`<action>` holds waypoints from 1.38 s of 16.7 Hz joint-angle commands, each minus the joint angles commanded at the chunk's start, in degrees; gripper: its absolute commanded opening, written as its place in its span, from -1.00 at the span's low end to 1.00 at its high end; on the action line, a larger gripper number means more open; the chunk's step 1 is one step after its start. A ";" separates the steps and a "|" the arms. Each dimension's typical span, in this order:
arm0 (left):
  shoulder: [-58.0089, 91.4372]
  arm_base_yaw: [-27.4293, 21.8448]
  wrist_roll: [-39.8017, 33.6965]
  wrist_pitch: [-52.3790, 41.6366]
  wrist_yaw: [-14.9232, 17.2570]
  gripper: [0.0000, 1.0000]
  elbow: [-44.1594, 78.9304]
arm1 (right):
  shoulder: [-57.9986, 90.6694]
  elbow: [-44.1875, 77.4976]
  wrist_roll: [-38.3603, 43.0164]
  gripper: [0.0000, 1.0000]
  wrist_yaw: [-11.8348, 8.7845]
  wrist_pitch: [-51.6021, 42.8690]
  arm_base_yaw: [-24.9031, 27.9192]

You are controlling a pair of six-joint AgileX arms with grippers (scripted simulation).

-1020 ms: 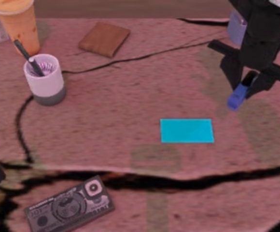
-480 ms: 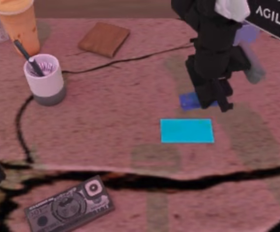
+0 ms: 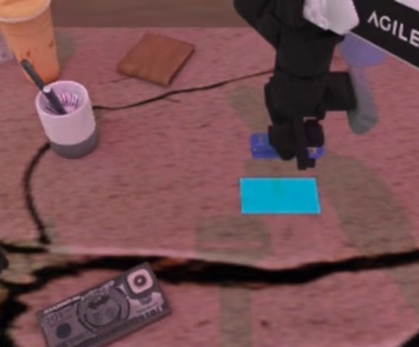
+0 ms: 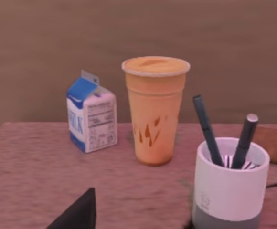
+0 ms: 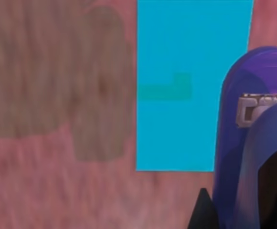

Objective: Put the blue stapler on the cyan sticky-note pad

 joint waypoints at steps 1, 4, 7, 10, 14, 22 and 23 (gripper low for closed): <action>0.00 0.00 0.00 0.00 0.00 1.00 0.00 | 0.00 0.00 0.00 -1.00 0.00 0.00 0.00; 0.00 0.00 0.00 0.00 0.00 1.00 0.00 | 0.15 -1.05 -0.07 -1.00 -0.01 0.98 -0.30; 0.00 0.00 0.00 0.00 0.00 1.00 0.00 | 1.07 -5.67 -0.06 -1.00 -0.03 6.61 -0.36; 0.00 0.00 0.00 0.00 0.00 1.00 0.00 | 2.51 -11.87 -0.10 -1.00 -0.04 14.87 -0.29; 0.00 0.00 0.00 0.00 0.00 1.00 0.00 | 3.68 -16.59 -0.07 -1.00 0.04 20.27 -0.12; 0.00 0.00 0.00 0.00 0.00 1.00 0.00 | 3.68 -16.59 -0.07 -0.25 0.04 20.28 -0.12; 0.00 0.00 0.00 0.00 0.00 1.00 0.00 | 3.68 -16.59 -0.07 -0.10 0.04 20.28 -0.12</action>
